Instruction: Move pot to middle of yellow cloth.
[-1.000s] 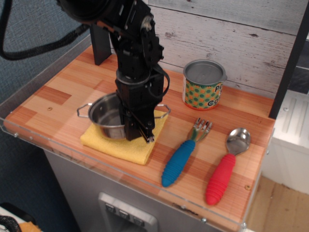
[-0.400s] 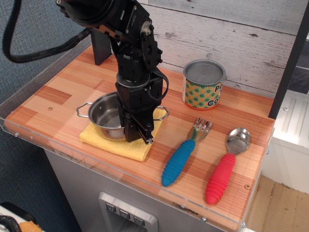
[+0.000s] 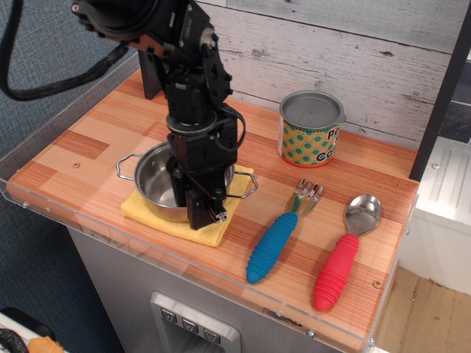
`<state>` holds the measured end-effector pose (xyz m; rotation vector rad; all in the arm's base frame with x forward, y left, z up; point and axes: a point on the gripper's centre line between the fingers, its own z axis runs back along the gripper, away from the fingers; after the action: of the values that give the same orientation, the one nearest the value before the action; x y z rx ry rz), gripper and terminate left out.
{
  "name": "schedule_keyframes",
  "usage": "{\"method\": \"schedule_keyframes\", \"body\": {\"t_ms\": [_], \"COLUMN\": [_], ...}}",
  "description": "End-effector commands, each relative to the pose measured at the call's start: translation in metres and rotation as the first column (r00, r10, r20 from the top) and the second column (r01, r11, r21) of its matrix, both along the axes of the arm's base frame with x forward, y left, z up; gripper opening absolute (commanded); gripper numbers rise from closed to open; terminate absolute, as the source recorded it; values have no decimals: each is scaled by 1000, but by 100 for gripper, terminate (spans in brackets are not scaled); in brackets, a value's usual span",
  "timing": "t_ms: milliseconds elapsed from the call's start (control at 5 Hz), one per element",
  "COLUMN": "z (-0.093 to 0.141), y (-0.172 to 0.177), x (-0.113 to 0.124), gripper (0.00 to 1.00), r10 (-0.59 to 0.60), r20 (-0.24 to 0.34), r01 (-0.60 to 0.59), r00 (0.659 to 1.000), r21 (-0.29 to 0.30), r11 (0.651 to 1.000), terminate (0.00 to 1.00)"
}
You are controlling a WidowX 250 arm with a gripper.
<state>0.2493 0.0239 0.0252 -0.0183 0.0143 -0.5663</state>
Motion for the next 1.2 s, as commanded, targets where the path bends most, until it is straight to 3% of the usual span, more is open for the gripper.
{"method": "schedule_keyframes", "body": {"t_ms": [0, 200, 400, 600, 1000], "z": [28, 40, 54, 60, 82], "y": [1, -3, -1, 6, 31], "x": [7, 11, 17, 25, 34], "gripper": [100, 100, 100, 100, 100], "r10": [32, 72, 134, 255, 478], "r20": [76, 93, 145, 150, 208], "r01": [-31, -69, -134, -253, -461], "r00": [997, 993, 980, 955, 854], "r21": [-14, -25, -7, -32, -126], "r11": [999, 997, 991, 967, 879], "terminate": [0, 0, 0, 0, 0]}}
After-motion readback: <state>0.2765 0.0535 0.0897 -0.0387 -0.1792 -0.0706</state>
